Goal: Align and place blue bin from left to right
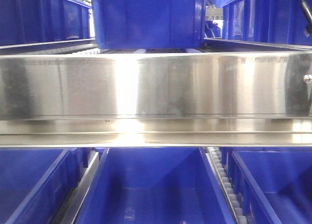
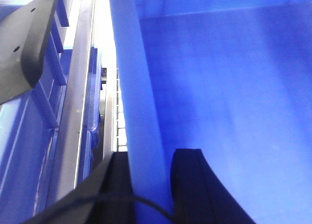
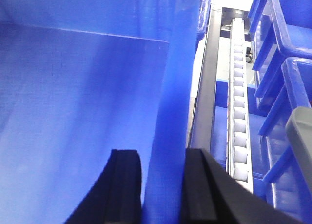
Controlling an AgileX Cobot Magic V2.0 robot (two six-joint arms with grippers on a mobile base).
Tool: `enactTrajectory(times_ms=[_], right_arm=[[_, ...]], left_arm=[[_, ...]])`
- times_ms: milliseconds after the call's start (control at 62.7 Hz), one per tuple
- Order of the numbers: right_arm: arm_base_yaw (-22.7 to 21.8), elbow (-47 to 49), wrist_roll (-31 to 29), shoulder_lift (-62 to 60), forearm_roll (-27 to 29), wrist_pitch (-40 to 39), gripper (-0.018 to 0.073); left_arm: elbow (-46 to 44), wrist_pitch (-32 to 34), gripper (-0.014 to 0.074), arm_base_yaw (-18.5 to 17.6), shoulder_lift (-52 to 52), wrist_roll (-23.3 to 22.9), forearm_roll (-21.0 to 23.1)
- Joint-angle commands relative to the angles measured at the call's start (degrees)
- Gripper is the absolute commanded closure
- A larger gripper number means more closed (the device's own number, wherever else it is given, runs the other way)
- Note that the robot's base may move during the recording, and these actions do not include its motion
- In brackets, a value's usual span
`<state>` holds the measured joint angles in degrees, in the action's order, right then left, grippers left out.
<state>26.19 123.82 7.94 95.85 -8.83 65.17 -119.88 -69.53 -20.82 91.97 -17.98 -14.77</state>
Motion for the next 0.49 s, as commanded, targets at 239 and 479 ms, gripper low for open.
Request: enactTrajectory(times_ms=[239, 479], right_arm=[[-0.49, 0.69, -1.36, -1.21, -3.46, -6.92, 0.0634], [-0.49, 0.69, -1.36, -1.21, -3.46, -6.92, 0.0634]], left_arm=[[-1.18, 3.33, 0.061, 0.07, -0.91, 1.3, -1.44], [-1.18, 3.33, 0.061, 0.07, -0.91, 1.3, -1.56]])
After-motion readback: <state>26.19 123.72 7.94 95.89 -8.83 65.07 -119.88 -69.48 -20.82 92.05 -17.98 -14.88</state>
